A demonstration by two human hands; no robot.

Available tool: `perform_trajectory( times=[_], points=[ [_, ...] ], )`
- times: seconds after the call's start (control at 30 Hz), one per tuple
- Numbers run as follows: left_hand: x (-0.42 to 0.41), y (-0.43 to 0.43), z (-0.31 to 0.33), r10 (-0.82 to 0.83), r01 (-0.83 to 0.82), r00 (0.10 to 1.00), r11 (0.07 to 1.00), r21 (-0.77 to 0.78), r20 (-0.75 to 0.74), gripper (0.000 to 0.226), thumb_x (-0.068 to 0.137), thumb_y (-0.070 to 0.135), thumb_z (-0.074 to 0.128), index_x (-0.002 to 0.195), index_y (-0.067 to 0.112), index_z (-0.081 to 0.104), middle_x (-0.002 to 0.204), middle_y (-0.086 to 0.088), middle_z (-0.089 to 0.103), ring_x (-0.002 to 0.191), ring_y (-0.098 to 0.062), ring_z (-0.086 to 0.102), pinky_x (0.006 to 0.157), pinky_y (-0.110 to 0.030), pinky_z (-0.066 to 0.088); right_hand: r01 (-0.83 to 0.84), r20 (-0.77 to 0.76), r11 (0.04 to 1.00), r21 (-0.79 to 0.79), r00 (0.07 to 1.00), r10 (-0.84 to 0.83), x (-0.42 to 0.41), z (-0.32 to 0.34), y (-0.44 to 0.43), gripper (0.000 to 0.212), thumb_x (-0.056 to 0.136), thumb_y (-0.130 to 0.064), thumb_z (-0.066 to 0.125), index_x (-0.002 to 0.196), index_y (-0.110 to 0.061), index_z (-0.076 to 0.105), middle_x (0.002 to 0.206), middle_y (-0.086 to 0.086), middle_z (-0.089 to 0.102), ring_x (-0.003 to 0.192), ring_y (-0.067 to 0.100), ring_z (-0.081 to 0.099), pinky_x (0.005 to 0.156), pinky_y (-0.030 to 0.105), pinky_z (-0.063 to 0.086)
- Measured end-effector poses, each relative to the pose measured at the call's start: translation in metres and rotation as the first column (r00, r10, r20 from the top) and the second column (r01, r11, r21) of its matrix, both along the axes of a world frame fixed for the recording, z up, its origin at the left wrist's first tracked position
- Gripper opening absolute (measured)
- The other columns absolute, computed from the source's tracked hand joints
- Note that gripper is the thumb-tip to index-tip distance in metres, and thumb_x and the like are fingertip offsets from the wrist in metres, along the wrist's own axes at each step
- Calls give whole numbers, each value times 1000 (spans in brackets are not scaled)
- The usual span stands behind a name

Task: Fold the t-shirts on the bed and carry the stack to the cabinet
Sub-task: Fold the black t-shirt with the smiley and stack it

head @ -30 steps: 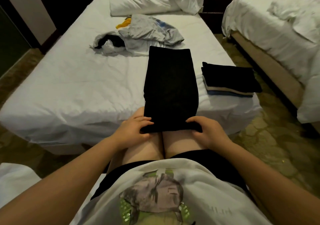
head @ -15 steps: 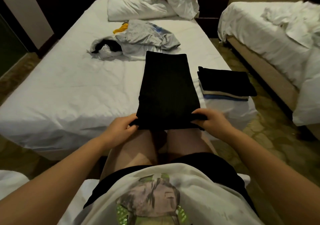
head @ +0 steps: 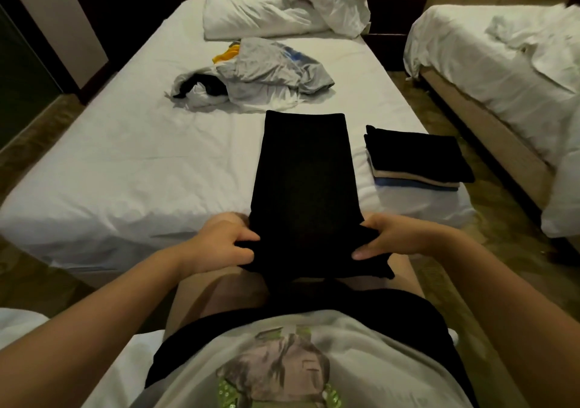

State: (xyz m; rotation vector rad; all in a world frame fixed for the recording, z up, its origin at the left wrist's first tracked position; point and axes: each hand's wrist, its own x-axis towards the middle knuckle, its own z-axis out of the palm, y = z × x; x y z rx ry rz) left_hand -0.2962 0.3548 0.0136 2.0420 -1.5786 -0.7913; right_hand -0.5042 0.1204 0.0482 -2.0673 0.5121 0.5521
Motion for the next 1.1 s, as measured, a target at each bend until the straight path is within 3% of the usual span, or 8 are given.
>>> perform_trajectory(
  times=[0.1, 0.2, 0.27, 0.4, 0.57, 0.73, 0.97, 1.1],
  points=[
    [15, -7, -2, 175, -160, 967, 983, 91, -186, 25, 50, 44, 50, 68, 42, 69, 74, 1, 60, 79, -23, 57, 77, -39, 47, 88, 61, 994, 69, 994, -93, 13, -2, -11, 13, 83, -18, 69, 93, -24, 66, 84, -9, 69, 76, 0, 67, 66, 15, 49],
    [23, -23, 7, 286, -247, 837, 958, 145, -466, 46, 40, 36, 54, 76, 10, 67, 61, 6, 56, 63, -14, 52, 63, -23, 42, 196, 212, 974, 112, 953, -216, 26, -1, -29, 25, 82, -10, 69, 102, -24, 64, 93, -8, 68, 82, 2, 67, 66, 14, 49],
    [31, -37, 16, 280, -242, 718, 959, 149, -638, 48, 40, 31, 56, 76, 0, 54, 57, 3, 52, 56, -12, 49, 55, -18, 42, 272, 303, 949, 160, 902, -309, 34, 2, -45, 29, 82, -3, 67, 104, -21, 62, 92, -3, 67, 81, 6, 67, 66, 16, 52],
    [57, -73, 25, 350, -337, 349, 913, 232, -869, 56, 31, 16, 71, 84, 1, 59, 62, -6, 61, 53, -15, 60, 47, -20, 49, 449, 453, 859, 247, 730, -512, 59, 4, -84, 28, 84, 4, 62, 102, -17, 59, 87, 2, 63, 72, 8, 65, 62, 15, 53],
    [101, -137, 32, 475, -428, 172, 825, 368, -863, 56, 17, 25, 79, 55, 15, 40, 41, 2, 33, 33, -13, 34, 35, -16, 31, 618, 560, 743, 256, 532, -635, 118, -3, -139, 25, 82, -2, 68, 94, -22, 59, 86, -4, 61, 69, -2, 62, 61, 10, 49],
    [161, -213, 22, 512, -500, 50, 756, 422, -858, 9, 62, 20, 42, 59, 13, 38, 39, 2, 37, 30, -13, 39, 36, -13, 36, 698, 529, 695, 174, 529, -664, 190, -30, -203, 24, 81, -15, 70, 98, -29, 59, 98, 3, 63, 85, 17, 64, 77, 30, 56],
    [237, -297, -46, 589, -506, -25, 689, 518, -808, 9, 61, 19, 45, 57, 11, 44, 42, 0, 46, 33, -15, 48, 38, -14, 40, 754, 410, 656, 34, 588, -697, 287, -105, -282, 28, 84, -20, 67, 109, -23, 57, 101, -8, 56, 98, 15, 59, 88, 30, 49],
    [252, -304, -97, 597, -541, -54, 656, 526, -801, 19, 82, 20, 44, 71, 9, 55, 55, -2, 57, 44, -15, 59, 44, -18, 48, 766, 335, 639, -70, 621, -708, 296, -152, -287, 34, 85, -29, 66, 116, -19, 57, 107, -5, 57, 96, 11, 53, 81, 23, 42]
  ],
)
